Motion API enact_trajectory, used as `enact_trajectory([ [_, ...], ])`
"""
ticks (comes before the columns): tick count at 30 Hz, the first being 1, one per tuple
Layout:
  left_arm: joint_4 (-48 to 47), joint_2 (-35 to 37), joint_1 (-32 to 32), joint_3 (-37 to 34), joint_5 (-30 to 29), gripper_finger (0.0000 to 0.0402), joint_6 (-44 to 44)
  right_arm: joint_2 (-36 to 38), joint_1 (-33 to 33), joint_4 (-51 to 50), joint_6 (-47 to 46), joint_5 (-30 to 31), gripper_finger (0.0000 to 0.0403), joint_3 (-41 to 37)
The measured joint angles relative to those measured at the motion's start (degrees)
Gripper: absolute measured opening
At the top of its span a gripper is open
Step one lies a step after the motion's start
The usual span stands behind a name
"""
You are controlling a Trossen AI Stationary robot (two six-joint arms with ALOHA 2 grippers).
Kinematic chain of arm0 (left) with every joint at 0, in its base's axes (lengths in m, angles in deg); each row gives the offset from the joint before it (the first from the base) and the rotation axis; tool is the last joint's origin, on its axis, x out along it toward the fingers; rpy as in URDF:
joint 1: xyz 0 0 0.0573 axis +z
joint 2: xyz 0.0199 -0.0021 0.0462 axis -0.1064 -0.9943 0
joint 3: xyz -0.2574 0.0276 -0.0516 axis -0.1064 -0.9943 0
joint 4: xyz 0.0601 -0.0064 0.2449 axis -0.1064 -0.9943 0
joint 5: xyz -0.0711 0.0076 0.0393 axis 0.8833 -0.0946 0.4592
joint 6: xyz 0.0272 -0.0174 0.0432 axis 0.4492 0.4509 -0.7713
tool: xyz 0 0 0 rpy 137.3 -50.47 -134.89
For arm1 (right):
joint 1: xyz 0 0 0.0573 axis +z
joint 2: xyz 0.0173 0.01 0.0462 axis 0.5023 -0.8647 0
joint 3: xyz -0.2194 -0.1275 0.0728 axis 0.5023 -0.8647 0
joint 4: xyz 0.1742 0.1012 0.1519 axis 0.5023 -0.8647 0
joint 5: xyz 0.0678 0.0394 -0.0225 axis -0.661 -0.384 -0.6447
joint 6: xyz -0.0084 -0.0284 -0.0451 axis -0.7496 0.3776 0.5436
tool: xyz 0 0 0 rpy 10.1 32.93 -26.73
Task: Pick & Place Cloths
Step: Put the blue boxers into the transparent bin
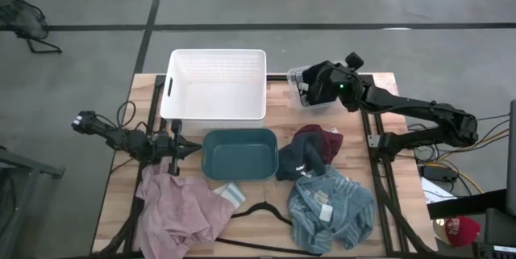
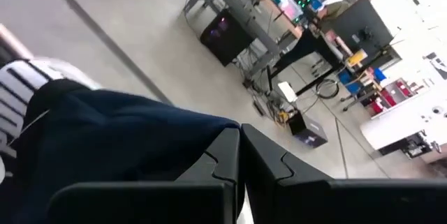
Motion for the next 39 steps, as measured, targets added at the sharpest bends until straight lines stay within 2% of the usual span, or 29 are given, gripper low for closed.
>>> enact_trajectory([
  [17,-0.01,0.01,0.0,0.0,0.01,0.0026,0.01,0.0,-0.08,-1.7,-2.3,0.28,0.0014,-7.56],
  [24,-0.01,-0.01,0.0,0.0,0.01,0.0026,0.01,0.0,-0.08,-1.7,-2.86,0.35,0.0056,-7.6],
  [39,-0.02,0.0,0.0,0.0,-0.01,0.0026,0.0,0.15,0.2,-1.3,-3.77,0.37,0.0175,-7.52],
])
